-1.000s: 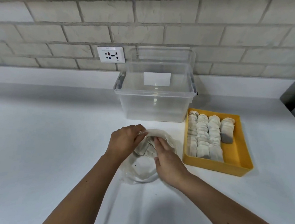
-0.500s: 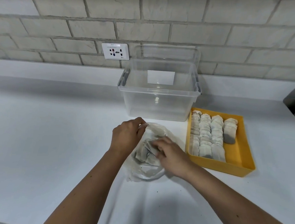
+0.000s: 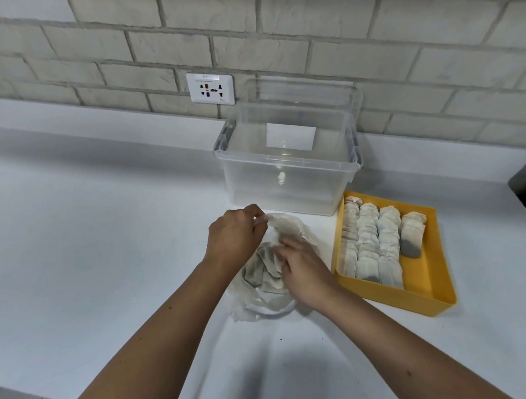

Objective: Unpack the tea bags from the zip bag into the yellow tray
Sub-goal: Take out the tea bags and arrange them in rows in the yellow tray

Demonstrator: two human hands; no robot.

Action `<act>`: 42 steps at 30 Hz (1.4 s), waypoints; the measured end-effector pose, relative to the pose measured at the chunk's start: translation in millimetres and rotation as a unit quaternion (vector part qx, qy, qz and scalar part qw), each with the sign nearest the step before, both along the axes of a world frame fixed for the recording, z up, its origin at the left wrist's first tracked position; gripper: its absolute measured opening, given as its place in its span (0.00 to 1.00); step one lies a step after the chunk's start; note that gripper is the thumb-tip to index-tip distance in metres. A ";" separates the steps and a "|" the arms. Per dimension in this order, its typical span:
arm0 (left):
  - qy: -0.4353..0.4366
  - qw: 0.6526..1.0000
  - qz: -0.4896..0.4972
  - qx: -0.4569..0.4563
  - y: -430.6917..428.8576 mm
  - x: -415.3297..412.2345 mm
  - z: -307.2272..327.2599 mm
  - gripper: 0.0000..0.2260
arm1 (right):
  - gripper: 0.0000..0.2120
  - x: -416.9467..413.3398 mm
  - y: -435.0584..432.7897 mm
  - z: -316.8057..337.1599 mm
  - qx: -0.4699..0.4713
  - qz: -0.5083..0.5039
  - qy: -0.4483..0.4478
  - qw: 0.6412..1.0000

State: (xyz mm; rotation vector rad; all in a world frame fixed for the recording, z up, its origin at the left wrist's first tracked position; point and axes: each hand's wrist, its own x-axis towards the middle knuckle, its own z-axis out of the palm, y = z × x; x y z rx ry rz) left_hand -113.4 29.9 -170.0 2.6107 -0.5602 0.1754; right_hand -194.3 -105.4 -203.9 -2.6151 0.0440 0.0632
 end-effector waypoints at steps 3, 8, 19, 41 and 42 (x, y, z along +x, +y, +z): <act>0.001 1.000 -0.008 0.018 -5.0 -3.1 2.5 0.11 | 0.22 13.7 1.9 -1.2 -0.005 -0.013 0.001 1.000; 0.002 1.000 -0.002 0.021 -0.7 0.6 -0.3 0.10 | 0.26 21.1 2.4 -3.5 0.021 -0.058 0.047 0.997; -0.015 0.999 0.009 0.041 1.5 3.3 -9.2 0.12 | 0.22 23.7 -11.0 -4.7 0.035 -0.045 0.067 0.996; -0.262 0.962 -0.075 0.016 33.7 -50.9 -36.0 0.15 | 0.12 -19.0 0.2 0.8 0.114 -0.141 -0.021 0.983; -0.255 0.962 -0.082 0.047 31.4 -53.1 -37.6 0.13 | 0.11 -18.8 0.0 -0.1 0.110 -0.140 -0.028 0.984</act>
